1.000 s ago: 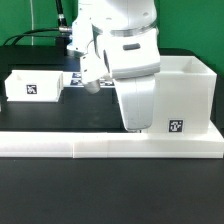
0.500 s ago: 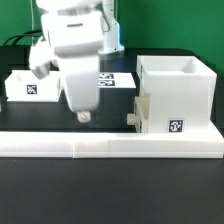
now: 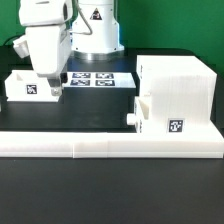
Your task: Assemble drawer
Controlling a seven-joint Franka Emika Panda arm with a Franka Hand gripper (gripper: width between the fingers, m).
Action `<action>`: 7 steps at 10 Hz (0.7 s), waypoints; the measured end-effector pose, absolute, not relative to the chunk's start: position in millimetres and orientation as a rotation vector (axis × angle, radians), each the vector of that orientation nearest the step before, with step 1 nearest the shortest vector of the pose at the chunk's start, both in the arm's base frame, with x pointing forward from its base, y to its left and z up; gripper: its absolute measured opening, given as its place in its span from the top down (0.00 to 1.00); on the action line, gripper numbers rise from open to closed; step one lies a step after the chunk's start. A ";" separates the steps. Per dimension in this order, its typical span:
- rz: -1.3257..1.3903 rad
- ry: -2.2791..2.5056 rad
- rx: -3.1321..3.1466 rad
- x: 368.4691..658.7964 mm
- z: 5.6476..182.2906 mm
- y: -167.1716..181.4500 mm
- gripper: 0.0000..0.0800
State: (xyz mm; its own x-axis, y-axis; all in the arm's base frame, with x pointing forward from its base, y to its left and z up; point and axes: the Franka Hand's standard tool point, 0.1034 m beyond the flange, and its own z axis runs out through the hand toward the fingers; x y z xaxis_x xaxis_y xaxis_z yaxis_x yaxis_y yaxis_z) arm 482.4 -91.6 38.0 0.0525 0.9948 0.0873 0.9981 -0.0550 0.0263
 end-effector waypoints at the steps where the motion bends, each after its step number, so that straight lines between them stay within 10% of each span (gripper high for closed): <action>1: -0.127 -2.099 -2.278 483.9 38.2 -91.6 0.19; 7: -0.139 -1.593 -2.697 458.3 46.2 -120.5 0.19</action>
Offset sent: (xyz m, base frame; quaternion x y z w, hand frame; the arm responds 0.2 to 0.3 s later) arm 0.0000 0.0000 0.0000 0.0000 0.0000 0.1296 0.9916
